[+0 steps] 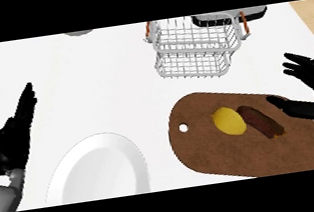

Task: Pick the lemon from the cutting board and place it in the tiered basket

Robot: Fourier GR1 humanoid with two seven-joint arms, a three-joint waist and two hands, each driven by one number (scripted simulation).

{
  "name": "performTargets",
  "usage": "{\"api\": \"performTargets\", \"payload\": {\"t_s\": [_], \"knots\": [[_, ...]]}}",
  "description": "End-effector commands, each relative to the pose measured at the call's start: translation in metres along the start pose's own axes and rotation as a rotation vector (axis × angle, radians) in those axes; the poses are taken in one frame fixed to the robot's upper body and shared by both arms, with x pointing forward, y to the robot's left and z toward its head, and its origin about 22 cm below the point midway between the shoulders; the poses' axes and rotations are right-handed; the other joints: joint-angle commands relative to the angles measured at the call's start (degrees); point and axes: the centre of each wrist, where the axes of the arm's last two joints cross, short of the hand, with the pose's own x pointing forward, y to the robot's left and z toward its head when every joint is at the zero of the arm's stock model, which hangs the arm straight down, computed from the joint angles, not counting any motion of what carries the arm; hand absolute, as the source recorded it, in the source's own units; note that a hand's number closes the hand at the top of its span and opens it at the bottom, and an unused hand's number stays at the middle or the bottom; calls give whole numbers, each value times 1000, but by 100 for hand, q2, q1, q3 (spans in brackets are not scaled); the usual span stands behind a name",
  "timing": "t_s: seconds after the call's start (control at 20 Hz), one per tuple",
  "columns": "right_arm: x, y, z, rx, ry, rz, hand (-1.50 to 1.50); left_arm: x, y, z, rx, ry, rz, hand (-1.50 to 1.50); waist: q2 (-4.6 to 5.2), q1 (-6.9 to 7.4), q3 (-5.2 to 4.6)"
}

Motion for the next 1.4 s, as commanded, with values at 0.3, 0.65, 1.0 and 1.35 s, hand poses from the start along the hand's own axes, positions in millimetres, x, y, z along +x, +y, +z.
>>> {"api": "performTargets", "payload": {"t_s": [0.3, 0.65, 1.0, 1.35], "knots": [[91, -46, 1, 359, 107, 494, -150, 3, 1, -10, -7, -27, -15, 0, 19, 100, -17], [143, -3, -2, 462, 198, 655, -150, 0, -1, -12, -26, -24, -14, 0, 22, 119, -6], [142, 59, -31, 471, 330, 670, -150, -2, -18, 0, -35, -32, -3, 0, 28, 201, -2], [138, 96, -33, 517, 416, 750, -150, 8, -8, -3, -34, -36, 5, 0, 18, 147, 0]]}}
